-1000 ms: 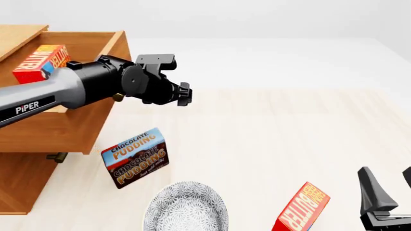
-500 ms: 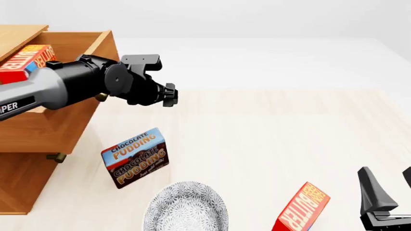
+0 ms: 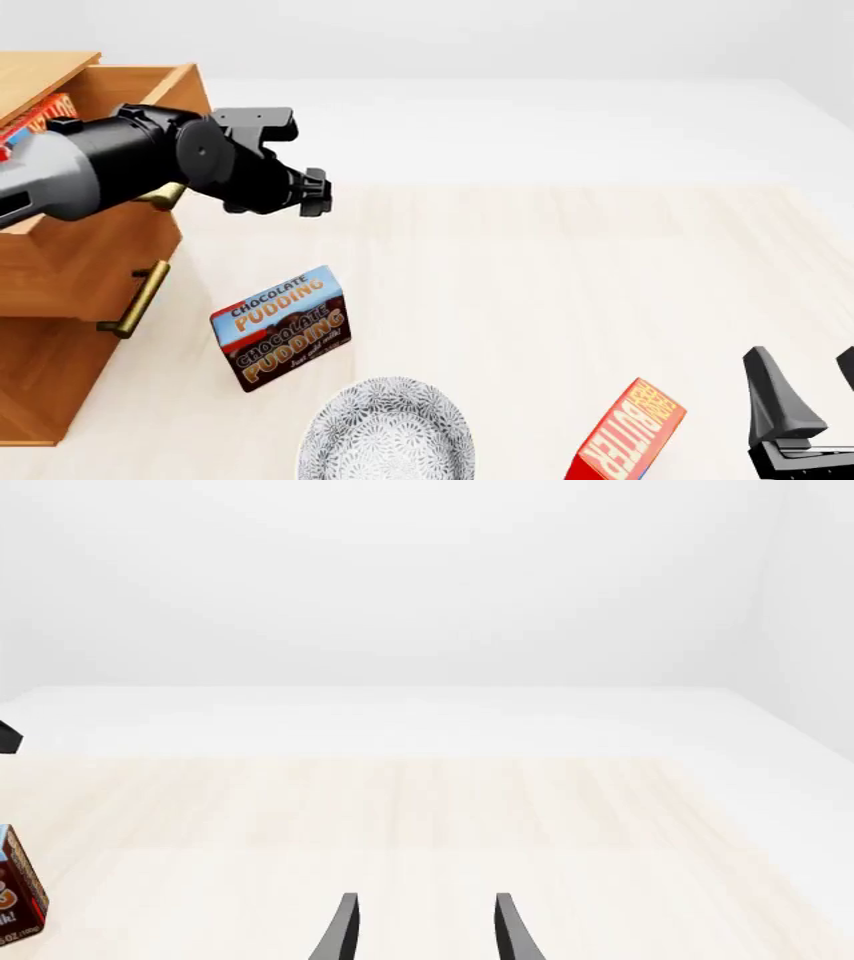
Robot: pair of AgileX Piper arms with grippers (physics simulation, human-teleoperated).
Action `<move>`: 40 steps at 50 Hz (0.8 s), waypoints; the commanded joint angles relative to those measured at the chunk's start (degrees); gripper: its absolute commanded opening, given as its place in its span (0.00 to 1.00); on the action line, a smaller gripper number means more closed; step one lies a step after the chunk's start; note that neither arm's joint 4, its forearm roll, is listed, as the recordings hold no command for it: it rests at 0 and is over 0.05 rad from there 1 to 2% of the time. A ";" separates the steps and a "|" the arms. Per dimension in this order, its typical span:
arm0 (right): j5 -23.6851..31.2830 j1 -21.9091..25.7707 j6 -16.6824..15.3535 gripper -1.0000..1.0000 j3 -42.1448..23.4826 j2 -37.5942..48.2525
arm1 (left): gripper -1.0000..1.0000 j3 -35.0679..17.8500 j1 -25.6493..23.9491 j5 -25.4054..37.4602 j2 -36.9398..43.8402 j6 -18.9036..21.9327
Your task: Put the butter at the front in the top drawer of the cabinet and close it.
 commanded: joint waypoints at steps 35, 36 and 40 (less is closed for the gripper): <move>-0.05 -0.01 0.03 1.00 -0.01 0.05 | 1.00 4.60 11.89 1.32 -4.46 3.11; -0.05 0.01 0.01 1.00 -0.01 0.07 | 1.00 4.47 12.25 1.47 -4.61 3.25; -0.04 -0.01 0.02 1.00 -0.01 0.04 | 1.00 4.01 13.68 2.23 -4.55 4.54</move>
